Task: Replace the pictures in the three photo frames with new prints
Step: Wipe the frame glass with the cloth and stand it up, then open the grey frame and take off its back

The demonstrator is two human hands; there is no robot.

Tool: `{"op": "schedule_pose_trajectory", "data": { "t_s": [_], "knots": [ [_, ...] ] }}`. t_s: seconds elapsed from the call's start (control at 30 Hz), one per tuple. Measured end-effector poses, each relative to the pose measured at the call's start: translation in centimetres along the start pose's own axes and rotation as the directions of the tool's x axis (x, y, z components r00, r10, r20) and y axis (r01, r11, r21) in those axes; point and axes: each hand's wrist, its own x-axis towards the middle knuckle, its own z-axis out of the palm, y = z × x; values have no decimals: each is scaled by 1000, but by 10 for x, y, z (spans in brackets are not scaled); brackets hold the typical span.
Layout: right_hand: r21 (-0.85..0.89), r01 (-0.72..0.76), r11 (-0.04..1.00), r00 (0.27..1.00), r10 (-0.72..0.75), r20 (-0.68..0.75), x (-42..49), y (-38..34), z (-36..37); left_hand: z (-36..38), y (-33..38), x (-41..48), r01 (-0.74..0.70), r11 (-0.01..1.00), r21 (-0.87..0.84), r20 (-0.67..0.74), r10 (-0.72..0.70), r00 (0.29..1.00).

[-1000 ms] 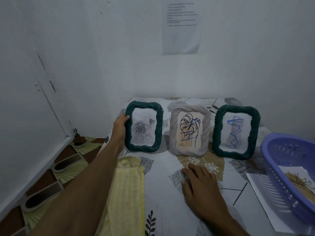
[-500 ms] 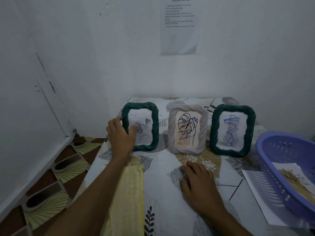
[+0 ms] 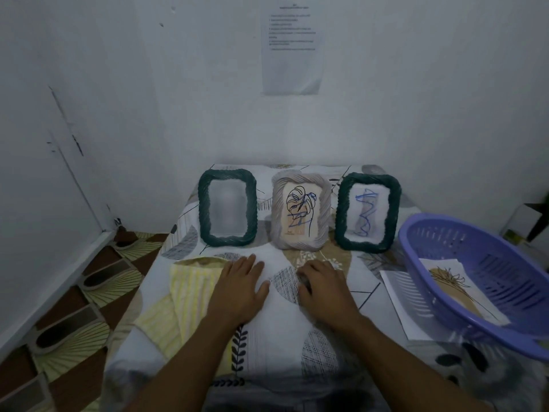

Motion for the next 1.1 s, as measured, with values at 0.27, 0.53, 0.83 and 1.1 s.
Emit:
{"op": "schedule_pose_trajectory", "data": {
  "t_s": [0.27, 0.53, 0.83, 1.1],
  "knots": [
    [-74, -74, 995, 997, 71, -42, -22, 59, -12, 3, -1, 2, -27, 1000, -16, -64, 26, 998],
    [-88, -89, 992, 996, 90, 7, -21, 62, -4, -23, 32, 53, 111, 827, -551, -94, -193, 977],
    [-79, -82, 994, 996, 83, 14, -19, 64, -1, -37, 53, 130, 289, 355, -889, 91, -481, 872],
    [-57, -89, 994, 996, 89, -10, -18, 65, 1, -27, 44, 126, 206, 109, -972, 145, -409, 901]
  ]
}}
